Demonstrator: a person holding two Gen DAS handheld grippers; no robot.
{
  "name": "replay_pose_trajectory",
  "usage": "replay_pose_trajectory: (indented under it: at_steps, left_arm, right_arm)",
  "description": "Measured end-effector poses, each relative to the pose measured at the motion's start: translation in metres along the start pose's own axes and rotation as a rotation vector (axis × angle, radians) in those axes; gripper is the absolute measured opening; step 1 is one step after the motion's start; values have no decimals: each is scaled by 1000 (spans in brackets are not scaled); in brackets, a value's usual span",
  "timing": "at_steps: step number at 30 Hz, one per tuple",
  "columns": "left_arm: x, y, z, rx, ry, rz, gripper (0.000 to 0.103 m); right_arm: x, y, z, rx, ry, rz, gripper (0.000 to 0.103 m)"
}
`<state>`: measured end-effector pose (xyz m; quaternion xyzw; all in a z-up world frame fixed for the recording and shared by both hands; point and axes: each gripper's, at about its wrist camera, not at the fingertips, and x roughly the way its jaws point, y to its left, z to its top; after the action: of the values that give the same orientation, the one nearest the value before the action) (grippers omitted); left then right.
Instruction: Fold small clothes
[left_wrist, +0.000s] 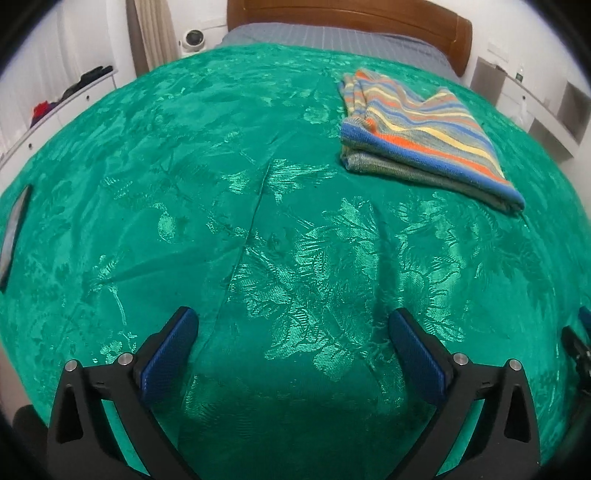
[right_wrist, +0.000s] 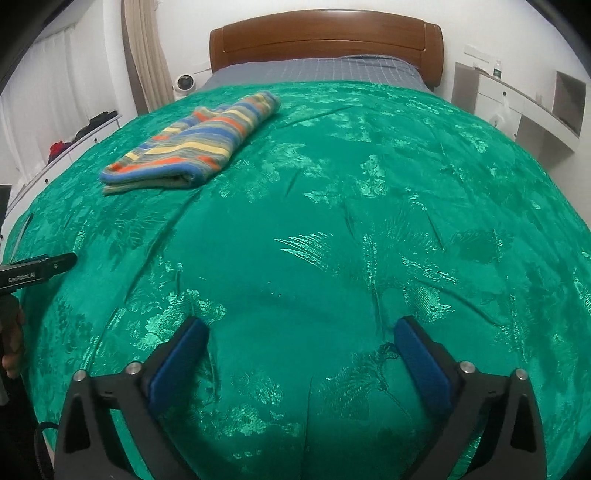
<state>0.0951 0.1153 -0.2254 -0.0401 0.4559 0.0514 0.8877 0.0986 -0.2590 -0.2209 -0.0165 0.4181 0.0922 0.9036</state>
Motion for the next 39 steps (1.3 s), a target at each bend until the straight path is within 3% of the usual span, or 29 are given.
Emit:
replay_pose_trajectory:
  at_steps: [9, 12, 15, 18, 22, 27, 33, 39]
  left_arm:
    - [-3, -1, -1, 15, -8, -12, 103]
    - [-3, -1, -1, 41, -4, -14, 103]
    - [-5, -1, 1, 54, 4, -18, 103]
    - [-13, -2, 13, 61, -19, -26, 103]
    - [-7, -5, 39, 97, -38, -12, 103]
    - [37, -4, 63, 64, 8, 7, 103]
    - [38, -9, 56, 63, -84, 56, 103]
    - [30, -3, 39, 37, -163, 25, 103]
  right_arm:
    - [-3, -3, 5, -3, 32, 16, 103]
    - [-17, -9, 11, 28, 52, 26, 102]
    - [-39, -20, 15, 72, 14, 12, 102]
    - [-55, -31, 22, 62, -17, -29, 102]
    - [-54, -44, 35, 49, 5, -88, 102]
    - [-61, -47, 46, 150, 1, -22, 102]
    - [-64, -30, 50, 202, 30, -37, 102]
    - [-46, -23, 49, 293, 91, -57, 102]
